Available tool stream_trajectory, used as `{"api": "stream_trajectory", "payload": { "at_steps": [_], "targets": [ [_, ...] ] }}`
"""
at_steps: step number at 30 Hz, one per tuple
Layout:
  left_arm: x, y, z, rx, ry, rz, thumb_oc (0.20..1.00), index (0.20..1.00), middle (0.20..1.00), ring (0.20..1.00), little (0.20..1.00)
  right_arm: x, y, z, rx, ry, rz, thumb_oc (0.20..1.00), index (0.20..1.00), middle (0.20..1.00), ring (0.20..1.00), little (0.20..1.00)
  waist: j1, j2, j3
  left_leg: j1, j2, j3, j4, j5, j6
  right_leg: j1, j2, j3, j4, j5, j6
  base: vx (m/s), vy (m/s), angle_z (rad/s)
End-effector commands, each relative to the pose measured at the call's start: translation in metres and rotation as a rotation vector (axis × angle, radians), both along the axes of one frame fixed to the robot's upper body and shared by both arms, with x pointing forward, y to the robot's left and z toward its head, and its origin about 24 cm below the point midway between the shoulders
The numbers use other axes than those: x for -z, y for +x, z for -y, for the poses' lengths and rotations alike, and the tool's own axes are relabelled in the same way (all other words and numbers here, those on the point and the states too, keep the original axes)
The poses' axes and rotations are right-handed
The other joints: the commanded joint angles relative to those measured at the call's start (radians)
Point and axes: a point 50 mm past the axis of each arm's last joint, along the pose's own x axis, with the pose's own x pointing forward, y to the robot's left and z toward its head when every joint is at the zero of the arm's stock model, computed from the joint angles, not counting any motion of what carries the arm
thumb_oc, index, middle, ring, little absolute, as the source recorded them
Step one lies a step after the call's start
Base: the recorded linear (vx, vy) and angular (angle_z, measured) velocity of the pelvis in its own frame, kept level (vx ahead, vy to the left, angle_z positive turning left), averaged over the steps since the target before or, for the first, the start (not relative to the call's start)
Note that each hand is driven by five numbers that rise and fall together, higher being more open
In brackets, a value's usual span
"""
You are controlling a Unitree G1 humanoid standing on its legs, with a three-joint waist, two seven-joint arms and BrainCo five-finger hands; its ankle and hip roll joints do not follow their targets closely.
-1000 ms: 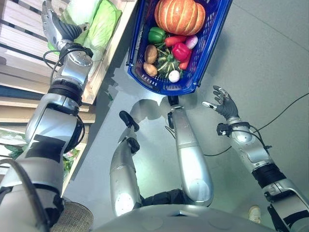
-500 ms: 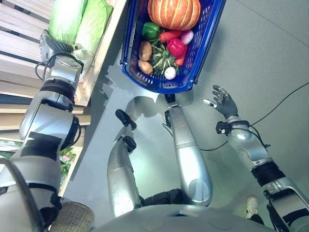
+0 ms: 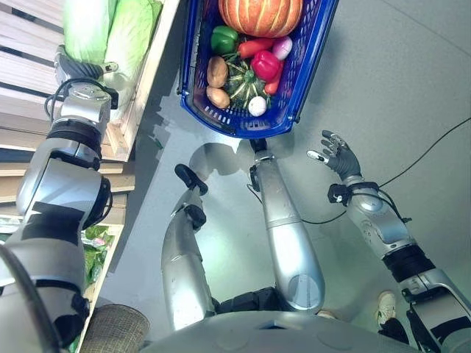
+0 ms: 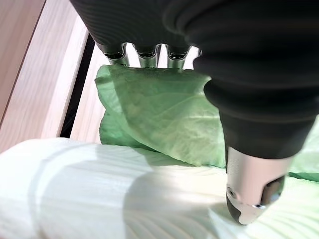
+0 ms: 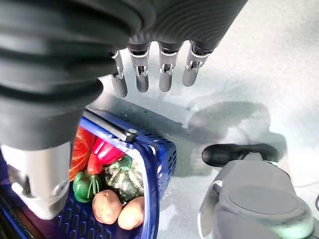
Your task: Pick up fruits and vegetables into the basket
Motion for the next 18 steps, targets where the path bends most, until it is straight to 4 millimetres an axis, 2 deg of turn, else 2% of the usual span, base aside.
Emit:
{"api": "stream_trajectory", "payload": {
  "at_steps": [1, 6, 7, 8, 9, 11, 18],
  "targets": [
    [-0.014, 0.009, 0.016, 0.171, -0.082, 0.135, 1.0, 1.0, 1.0, 1.0, 1.0, 0.0, -0.004, 0.001, -0.002, 0.033, 0.022, 1.0, 1.0, 1.0, 1.0, 1.0, -0.045, -0.034, -0.024, -0.074, 0.003, 0.01, 0.19, -0.137, 0.011, 0.007, 0.02, 0.01, -0.053, 0.018, 0.05, 0.0, 0.0, 0.0],
    [-0.012, 0.015, 0.033, 0.34, -0.28, 0.199, 1.0, 1.0, 1.0, 1.0, 1.0, 0.002, -0.005, 0.0, 0.004, 0.052, 0.02, 1.0, 1.0, 1.0, 1.0, 1.0, -0.046, -0.033, -0.024, -0.086, 0.003, 0.012, 0.196, -0.141, 0.015, -0.007, 0.02, 0.013, -0.049, 0.021, 0.05, 0.0, 0.001, 0.01],
    [-0.01, 0.017, 0.037, 0.384, -0.319, 0.206, 0.953, 0.953, 0.953, 0.953, 0.953, 0.003, -0.005, 0.0, 0.004, 0.053, 0.02, 1.0, 1.0, 1.0, 1.0, 1.0, -0.047, -0.034, -0.024, -0.086, 0.003, 0.013, 0.197, -0.142, 0.015, -0.008, 0.021, 0.013, -0.051, 0.022, 0.05, 0.0, 0.0, 0.0],
    [-0.01, 0.018, 0.04, 0.411, -0.344, 0.21, 0.73, 0.73, 0.73, 0.73, 0.73, 0.003, -0.005, 0.0, 0.003, 0.056, 0.02, 1.0, 1.0, 1.0, 1.0, 1.0, -0.047, -0.034, -0.024, -0.087, 0.003, 0.014, 0.197, -0.143, 0.016, -0.009, 0.022, 0.014, -0.051, 0.022, 0.05, 0.0, 0.0, 0.0],
    [-0.008, 0.018, 0.044, 0.443, -0.38, 0.216, 0.445, 0.445, 0.445, 0.445, 0.445, 0.003, -0.005, 0.0, 0.002, 0.057, 0.02, 1.0, 1.0, 1.0, 1.0, 1.0, -0.047, -0.034, -0.024, -0.088, 0.003, 0.014, 0.197, -0.143, 0.017, -0.009, 0.022, 0.014, -0.052, 0.023, 0.051, 0.0, 0.0, 0.0],
    [-0.005, 0.02, 0.051, 0.499, -0.434, 0.221, 0.2, 0.2, 0.2, 0.2, 0.2, 0.003, -0.006, 0.0, 0.0, 0.056, 0.022, 1.0, 1.0, 1.0, 1.0, 1.0, -0.048, -0.034, -0.024, -0.086, 0.003, 0.016, 0.197, -0.146, 0.019, -0.01, 0.023, 0.015, -0.051, 0.023, 0.051, 0.0, 0.0, 0.0],
    [0.004, 0.021, 0.062, 0.577, -0.536, 0.217, 0.2, 0.2, 0.2, 0.2, 0.2, 0.0, -0.007, 0.001, -0.003, 0.058, 0.031, 1.0, 1.0, 1.0, 1.0, 1.0, -0.051, -0.037, -0.024, -0.069, 0.002, 0.019, 0.189, -0.145, 0.02, 0.001, 0.02, 0.014, -0.056, 0.027, 0.053, 0.0, 0.005, -0.02]
  ]
}}
